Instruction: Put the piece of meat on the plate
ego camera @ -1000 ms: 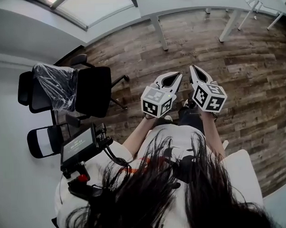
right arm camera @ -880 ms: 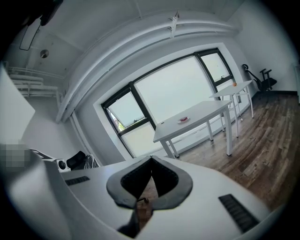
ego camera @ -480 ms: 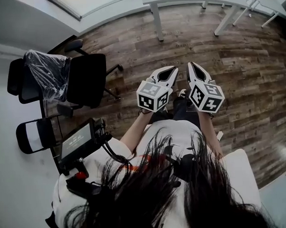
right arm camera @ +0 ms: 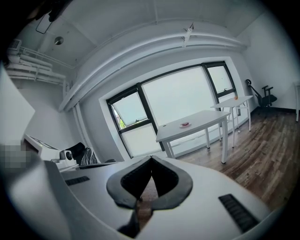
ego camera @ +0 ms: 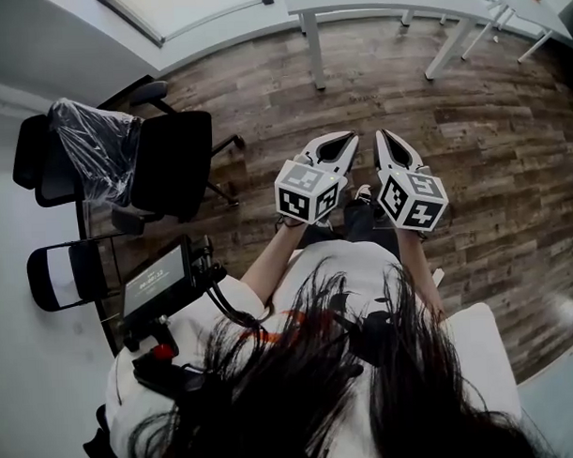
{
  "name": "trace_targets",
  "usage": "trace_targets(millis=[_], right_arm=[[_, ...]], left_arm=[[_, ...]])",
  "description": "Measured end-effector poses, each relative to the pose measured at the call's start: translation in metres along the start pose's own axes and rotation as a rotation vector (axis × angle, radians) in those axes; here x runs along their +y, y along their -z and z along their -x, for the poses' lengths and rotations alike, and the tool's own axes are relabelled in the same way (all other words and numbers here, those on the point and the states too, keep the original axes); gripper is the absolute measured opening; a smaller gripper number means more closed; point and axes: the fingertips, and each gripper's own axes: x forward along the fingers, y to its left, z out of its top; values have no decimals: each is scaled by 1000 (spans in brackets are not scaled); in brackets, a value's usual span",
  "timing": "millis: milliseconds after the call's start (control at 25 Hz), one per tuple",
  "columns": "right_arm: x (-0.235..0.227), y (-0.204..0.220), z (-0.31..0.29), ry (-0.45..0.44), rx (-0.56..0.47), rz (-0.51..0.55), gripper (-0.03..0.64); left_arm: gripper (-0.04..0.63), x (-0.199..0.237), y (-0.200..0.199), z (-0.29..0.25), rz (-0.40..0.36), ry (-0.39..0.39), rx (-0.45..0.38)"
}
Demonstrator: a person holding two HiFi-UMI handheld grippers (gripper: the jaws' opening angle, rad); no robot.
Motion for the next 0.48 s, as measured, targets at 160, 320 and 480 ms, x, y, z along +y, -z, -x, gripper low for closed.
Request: trace_targets(millis=[160,320,480], right_arm=[[2,2,5,7,-5,8,8],[3,6,8,9,-4,10,7],[3,9,10,10,-12,10,8]], left_arm=[[7,-4,0,3,-9,12,-5],[6,-5,2,5,-8,14,-9],[6,-7,5,7,-21,18,-4]])
